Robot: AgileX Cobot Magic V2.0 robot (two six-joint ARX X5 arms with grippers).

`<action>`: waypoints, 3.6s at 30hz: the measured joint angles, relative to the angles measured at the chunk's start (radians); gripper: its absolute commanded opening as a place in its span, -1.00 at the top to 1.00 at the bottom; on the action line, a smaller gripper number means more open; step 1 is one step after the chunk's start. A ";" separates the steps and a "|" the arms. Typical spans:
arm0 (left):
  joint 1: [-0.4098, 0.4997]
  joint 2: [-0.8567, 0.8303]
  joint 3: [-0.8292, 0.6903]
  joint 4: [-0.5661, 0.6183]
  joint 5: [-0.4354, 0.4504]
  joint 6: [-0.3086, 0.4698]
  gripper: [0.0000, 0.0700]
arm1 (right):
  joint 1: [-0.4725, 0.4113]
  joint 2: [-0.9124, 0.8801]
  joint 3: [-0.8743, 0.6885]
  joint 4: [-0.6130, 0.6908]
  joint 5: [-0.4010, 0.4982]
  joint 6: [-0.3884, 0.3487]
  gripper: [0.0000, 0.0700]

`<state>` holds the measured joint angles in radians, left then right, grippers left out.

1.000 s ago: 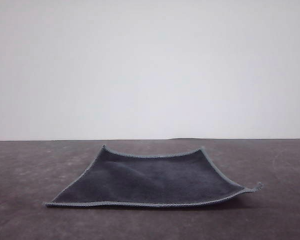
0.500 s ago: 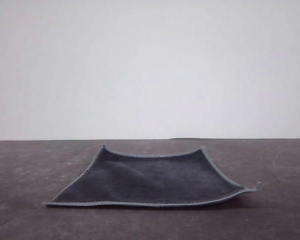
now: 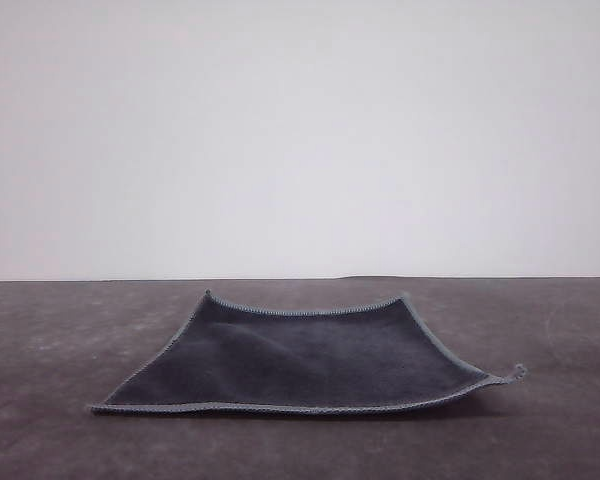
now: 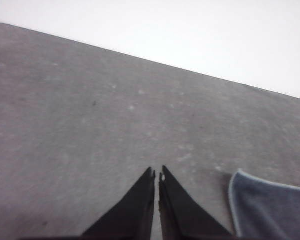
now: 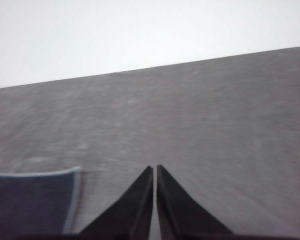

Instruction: Fold clothes

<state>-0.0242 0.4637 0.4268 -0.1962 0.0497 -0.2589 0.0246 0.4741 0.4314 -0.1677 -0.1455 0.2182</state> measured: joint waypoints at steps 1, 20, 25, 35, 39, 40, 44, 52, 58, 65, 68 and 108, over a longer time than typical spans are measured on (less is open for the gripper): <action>0.000 0.043 0.038 0.001 0.012 -0.001 0.99 | 0.000 0.043 0.031 0.000 -0.029 0.003 0.98; -0.039 0.813 0.477 0.006 0.412 0.009 1.00 | 0.000 0.720 0.410 0.003 -0.325 0.013 0.98; -0.070 0.920 0.484 0.000 0.424 0.034 1.00 | 0.003 0.828 0.410 0.002 -0.349 -0.014 0.98; -0.094 0.983 0.484 -0.002 0.425 0.054 0.99 | 0.009 0.923 0.410 -0.002 -0.359 -0.060 0.98; -0.094 0.983 0.484 -0.004 0.425 0.056 0.65 | 0.009 0.923 0.410 -0.003 -0.359 -0.064 0.69; -0.094 0.983 0.484 -0.004 0.425 0.056 0.48 | 0.009 0.923 0.410 -0.003 -0.359 -0.065 0.47; -0.094 0.983 0.484 -0.004 0.425 0.056 -0.04 | 0.009 0.923 0.410 -0.003 -0.359 -0.065 -0.28; -0.094 0.983 0.484 -0.013 0.425 0.057 -0.03 | 0.010 0.923 0.410 -0.009 -0.359 -0.081 -0.30; -0.110 0.997 0.484 -0.016 0.425 0.056 -0.03 | 0.041 0.928 0.410 -0.016 -0.362 -0.083 -0.30; -0.151 1.111 0.508 0.045 0.425 0.055 -0.01 | 0.108 1.003 0.412 0.085 -0.386 -0.070 -0.30; -0.164 1.166 0.539 0.054 0.427 0.055 -0.01 | 0.128 1.072 0.435 0.105 -0.397 -0.056 -0.30; -0.241 1.482 0.852 -0.077 0.504 0.056 0.04 | 0.206 1.418 0.640 0.181 -0.480 0.022 0.38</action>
<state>-0.2653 1.9461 1.2785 -0.2733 0.5541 -0.2031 0.2302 1.8923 1.0710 0.0130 -0.6254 0.2405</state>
